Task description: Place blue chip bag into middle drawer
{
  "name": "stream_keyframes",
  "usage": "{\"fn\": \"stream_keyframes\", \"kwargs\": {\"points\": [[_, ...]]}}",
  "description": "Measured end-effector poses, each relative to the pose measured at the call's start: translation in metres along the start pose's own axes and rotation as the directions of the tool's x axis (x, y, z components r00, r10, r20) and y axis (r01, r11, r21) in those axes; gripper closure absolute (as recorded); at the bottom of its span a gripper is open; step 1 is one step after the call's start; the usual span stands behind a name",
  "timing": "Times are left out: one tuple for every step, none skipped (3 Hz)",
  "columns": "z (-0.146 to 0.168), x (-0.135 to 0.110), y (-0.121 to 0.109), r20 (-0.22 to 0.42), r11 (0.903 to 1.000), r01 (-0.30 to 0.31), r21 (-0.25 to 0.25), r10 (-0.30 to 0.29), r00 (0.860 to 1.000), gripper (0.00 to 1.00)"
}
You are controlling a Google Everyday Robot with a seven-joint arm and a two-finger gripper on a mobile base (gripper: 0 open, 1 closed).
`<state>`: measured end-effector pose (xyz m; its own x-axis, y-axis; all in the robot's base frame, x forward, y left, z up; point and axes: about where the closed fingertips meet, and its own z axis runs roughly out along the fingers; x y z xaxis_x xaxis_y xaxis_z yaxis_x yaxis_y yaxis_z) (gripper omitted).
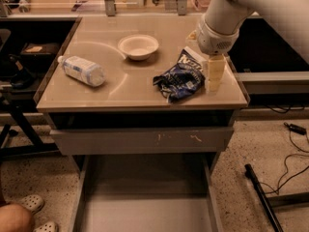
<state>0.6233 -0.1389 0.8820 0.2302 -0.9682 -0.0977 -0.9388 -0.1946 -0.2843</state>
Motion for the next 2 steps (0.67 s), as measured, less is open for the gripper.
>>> {"fn": "stream_keyframes", "kwargs": {"points": [[0.021,-0.001,-0.003,0.010,0.9994,0.009,-0.033,-0.008,1.000,0.00],[0.039,-0.001,-0.008,0.017,0.9978,0.030,-0.059,-0.029,0.999,0.00]]}}
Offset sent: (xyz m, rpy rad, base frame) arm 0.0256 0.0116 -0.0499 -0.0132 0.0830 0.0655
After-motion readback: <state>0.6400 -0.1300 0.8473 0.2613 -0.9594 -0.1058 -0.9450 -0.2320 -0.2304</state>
